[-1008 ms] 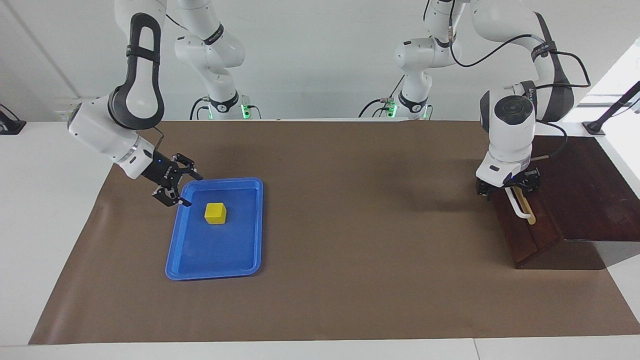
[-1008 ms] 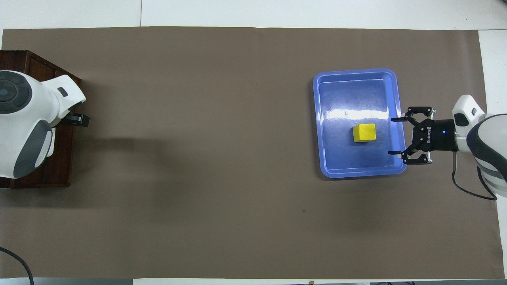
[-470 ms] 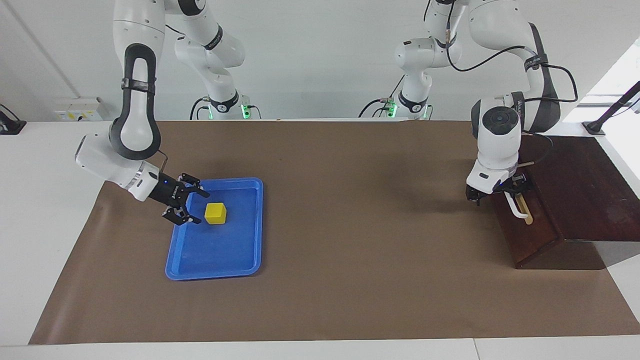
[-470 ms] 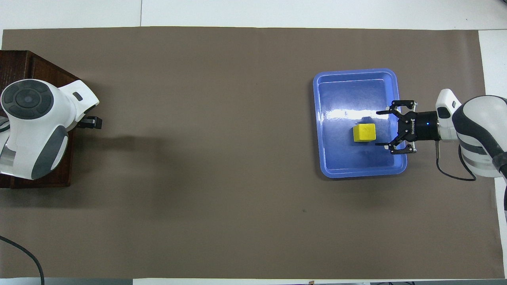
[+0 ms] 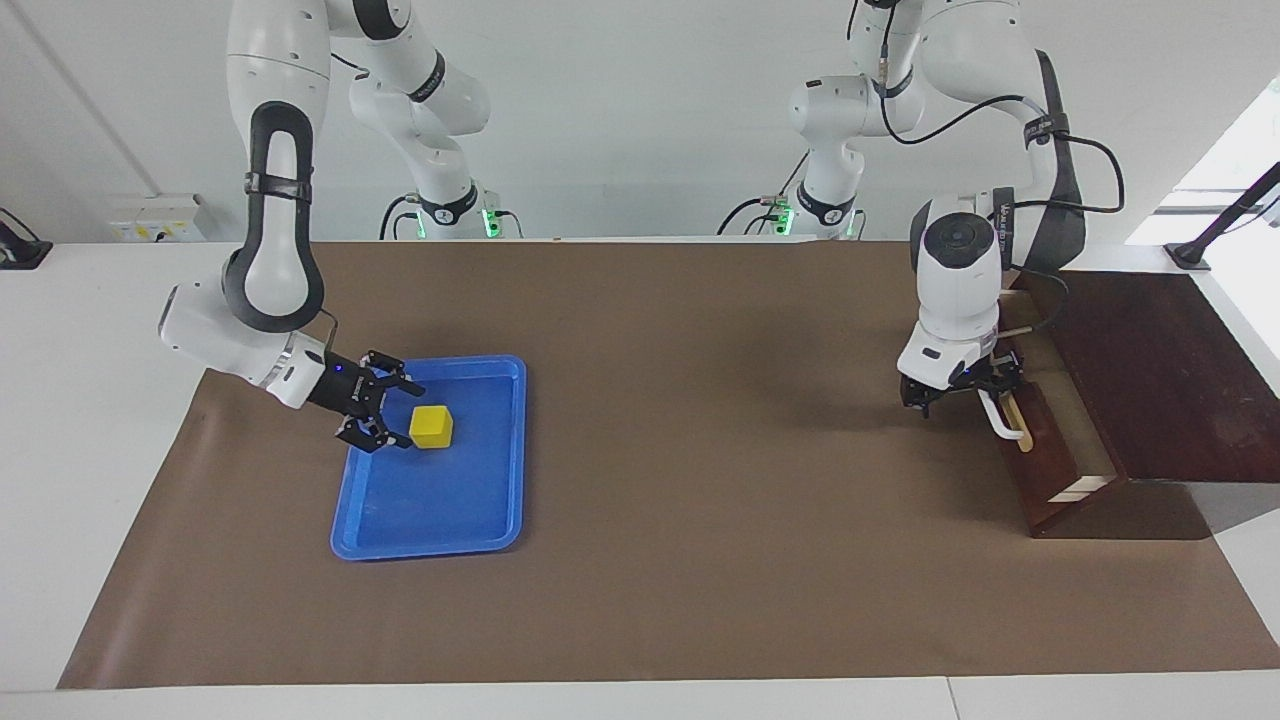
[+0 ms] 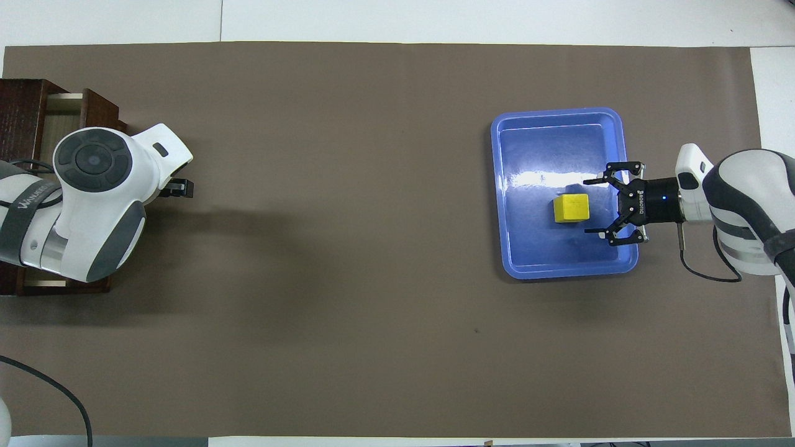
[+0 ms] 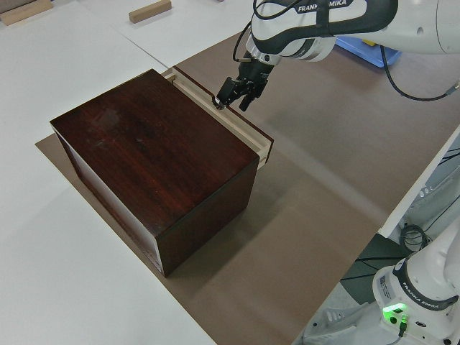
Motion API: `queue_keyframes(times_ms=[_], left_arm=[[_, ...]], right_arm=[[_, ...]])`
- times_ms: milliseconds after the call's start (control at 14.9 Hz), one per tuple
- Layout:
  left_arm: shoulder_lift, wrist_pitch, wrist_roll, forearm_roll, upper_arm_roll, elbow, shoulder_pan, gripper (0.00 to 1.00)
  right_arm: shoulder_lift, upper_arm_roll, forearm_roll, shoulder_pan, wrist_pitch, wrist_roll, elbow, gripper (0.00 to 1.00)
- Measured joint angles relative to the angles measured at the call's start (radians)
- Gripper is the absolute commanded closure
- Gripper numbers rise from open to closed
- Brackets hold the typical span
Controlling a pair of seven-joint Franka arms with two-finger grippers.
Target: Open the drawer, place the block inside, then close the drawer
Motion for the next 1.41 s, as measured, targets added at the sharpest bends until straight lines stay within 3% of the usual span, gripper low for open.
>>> queue_keyframes(times_ms=[605, 739, 941, 1008, 1075, 1142, 1411], left_arm=[[0.005, -0.009, -0.058, -0.057, -0.001, 0.016, -0.064, 0.00], [0.005, -0.012, -0.059, -0.077, -0.001, 0.021, -0.068, 0.00], [0.005, -0.040, -0.059, -0.088, 0.000, 0.039, -0.076, 0.00], [0.006, -0.044, -0.059, -0.090, -0.001, 0.042, -0.077, 0.00], [0.007, -0.046, -0.059, -0.091, 0.000, 0.043, -0.077, 0.00], [0.007, -0.047, -0.060, -0.091, 0.000, 0.044, -0.077, 0.00], [0.007, -0.093, -0.060, -0.095, 0.002, 0.079, -0.076, 0.00]], right_arm=[[0.026, 0.001, 0.006, 0.001, 0.000, -0.024, -0.002, 0.00], [0.026, 0.001, 0.006, 0.001, 0.000, -0.024, -0.002, 0.05], [0.026, 0.002, 0.007, 0.002, 0.000, -0.024, -0.001, 0.24], [0.026, 0.002, 0.007, 0.002, 0.000, -0.024, -0.001, 0.41], [0.026, 0.003, 0.007, 0.002, 0.000, -0.024, -0.001, 0.78], [0.026, 0.003, 0.007, 0.002, 0.000, -0.024, -0.001, 1.00], [0.026, 0.003, 0.007, 0.002, 0.001, -0.024, 0.001, 1.00]])
